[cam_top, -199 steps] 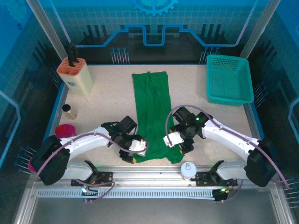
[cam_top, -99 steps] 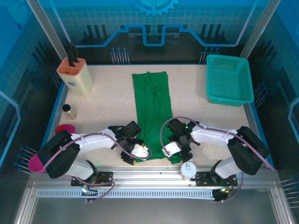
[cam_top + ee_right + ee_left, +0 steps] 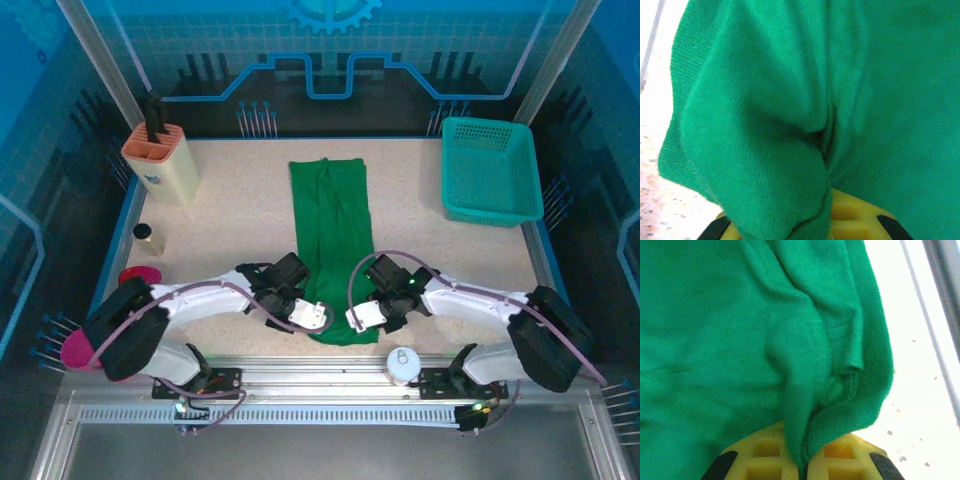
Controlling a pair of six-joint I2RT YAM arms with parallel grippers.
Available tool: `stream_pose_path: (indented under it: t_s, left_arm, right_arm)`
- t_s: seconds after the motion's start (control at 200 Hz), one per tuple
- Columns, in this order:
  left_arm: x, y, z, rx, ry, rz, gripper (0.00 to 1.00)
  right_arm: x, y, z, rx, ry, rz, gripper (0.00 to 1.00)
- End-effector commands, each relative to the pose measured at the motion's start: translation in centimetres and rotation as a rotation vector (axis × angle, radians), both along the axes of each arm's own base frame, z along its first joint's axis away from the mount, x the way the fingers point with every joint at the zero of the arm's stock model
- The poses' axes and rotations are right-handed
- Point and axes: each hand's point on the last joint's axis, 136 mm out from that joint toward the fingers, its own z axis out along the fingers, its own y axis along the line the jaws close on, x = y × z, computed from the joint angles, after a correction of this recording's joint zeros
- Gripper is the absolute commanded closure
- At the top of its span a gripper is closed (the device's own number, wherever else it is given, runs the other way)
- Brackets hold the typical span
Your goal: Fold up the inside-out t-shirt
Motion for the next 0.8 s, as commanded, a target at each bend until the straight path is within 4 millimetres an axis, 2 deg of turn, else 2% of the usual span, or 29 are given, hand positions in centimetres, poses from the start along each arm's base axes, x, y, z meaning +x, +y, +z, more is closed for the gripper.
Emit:
stream_pose_path:
  t_s: [0.0, 0.105, 0.16, 0.275, 0.29, 0.365, 0.455, 0.57, 0.726, 0.796]
  left_arm:
    - [-2.2, 1.0, 4.4, -0.032, 0.040, 0.004, 1.00]
    - [-4.0, 1.8, 8.6, -0.107, 0.007, -0.015, 1.00]
    - [-5.1, 2.3, 10.3, -0.146, -0.024, -0.034, 1.00]
    - [-7.4, 3.5, 13.2, -0.210, -0.047, -0.055, 1.00]
    - [-7.7, 3.6, 13.6, -0.219, -0.044, -0.056, 1.00]
    - [-8.7, 4.2, 15.2, -0.251, -0.037, -0.047, 1.00]
    - [-9.3, 4.6, 16.1, -0.259, -0.024, -0.050, 1.00]
    - [-9.4, 4.1, 17.7, -0.275, 0.001, -0.048, 1.00]
    - [-7.2, 2.6, 18.8, -0.309, -0.048, -0.032, 1.00]
    - [-6.4, 1.3, 20.0, -0.375, -0.017, -0.014, 1.00]
  right_arm:
    - [-1.3, 1.4, 3.7, 0.154, 0.065, -0.027, 0.89]
    - [-3.2, 2.2, 7.7, 0.257, 0.098, 0.035, 0.91]
    - [-4.8, 2.0, 9.1, 0.250, 0.105, 0.104, 0.93]
    - [-8.1, 1.2, 10.9, 0.162, 0.140, 0.180, 0.95]
    - [-8.2, 1.5, 11.9, 0.176, 0.144, 0.178, 0.94]
    - [-9.7, 2.0, 14.5, 0.227, 0.222, 0.133, 0.93]
    - [-10.3, 2.8, 17.1, 0.290, 0.294, 0.066, 0.95]
    - [-10.4, 3.7, 19.7, 0.325, 0.372, -0.026, 0.99]
    - [-9.0, 4.5, 21.1, 0.374, 0.491, -0.162, 1.00]
    - [-8.5, 4.7, 21.5, 0.400, 0.551, -0.204, 1.00]
